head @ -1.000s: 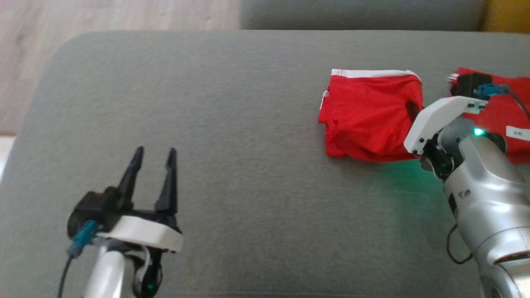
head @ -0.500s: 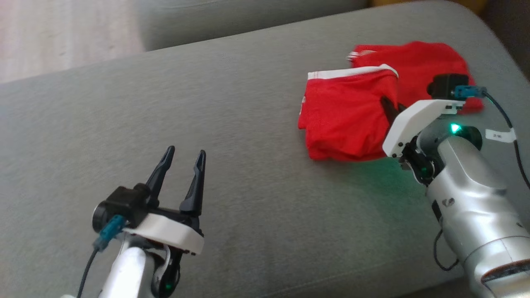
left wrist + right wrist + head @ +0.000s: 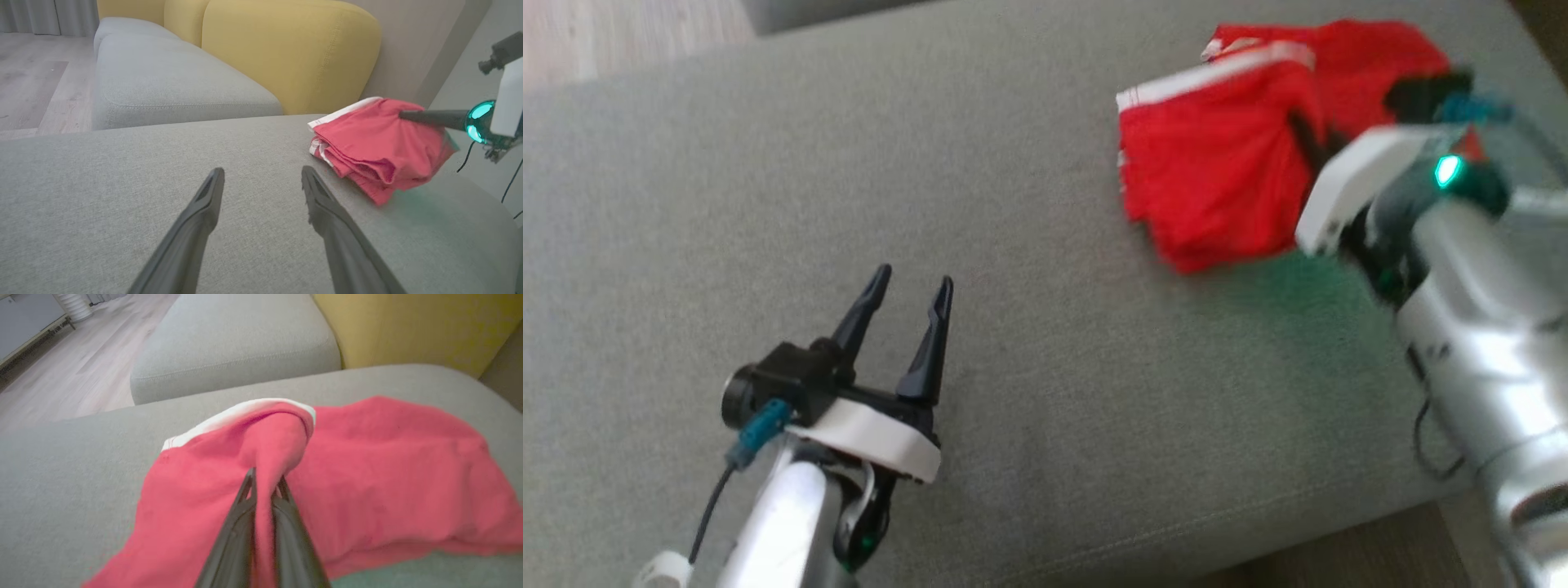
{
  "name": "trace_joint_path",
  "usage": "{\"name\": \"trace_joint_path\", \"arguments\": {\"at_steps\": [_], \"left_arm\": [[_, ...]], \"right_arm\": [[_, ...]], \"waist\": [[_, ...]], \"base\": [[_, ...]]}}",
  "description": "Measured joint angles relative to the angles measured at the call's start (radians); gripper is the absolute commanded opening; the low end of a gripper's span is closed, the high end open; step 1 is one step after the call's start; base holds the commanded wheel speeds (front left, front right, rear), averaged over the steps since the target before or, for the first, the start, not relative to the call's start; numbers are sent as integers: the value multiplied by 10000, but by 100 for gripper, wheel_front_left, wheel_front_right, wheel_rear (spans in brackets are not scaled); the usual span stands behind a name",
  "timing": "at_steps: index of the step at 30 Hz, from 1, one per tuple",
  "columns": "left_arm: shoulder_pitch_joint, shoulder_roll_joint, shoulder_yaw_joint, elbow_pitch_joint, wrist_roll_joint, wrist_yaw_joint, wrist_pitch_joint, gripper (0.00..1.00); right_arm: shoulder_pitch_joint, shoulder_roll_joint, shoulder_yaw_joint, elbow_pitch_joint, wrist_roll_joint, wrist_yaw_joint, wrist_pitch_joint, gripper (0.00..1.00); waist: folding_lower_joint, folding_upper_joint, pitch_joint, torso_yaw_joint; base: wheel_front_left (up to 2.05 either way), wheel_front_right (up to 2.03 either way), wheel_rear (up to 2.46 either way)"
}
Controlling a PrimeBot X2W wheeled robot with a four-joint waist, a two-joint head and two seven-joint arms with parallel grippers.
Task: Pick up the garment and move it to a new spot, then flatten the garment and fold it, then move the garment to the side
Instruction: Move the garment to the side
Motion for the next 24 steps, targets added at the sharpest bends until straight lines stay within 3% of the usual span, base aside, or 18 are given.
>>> {"name": "trace_joint_path", "arguments": {"at_steps": [9,16,24], "left_arm": [[-560,259,-29,-17,0,0,0,100],[-752,428,2,-98,0,-2,0,100],[-990,449,8,-130,0,-2,0,100]], "right_arm": [[-1598,-1051,790,-128,-186,0,414,0],[-2315,-2389,759,61,-686,0,660,0],[-2669,-2788,596,359,-1492,0,949,0]], "waist": [[1,0,1141,311],[1,0,1940,522],[1,0,2286,545]], "base": [[0,0,0],[0,0,0],[0,0,0]]}}
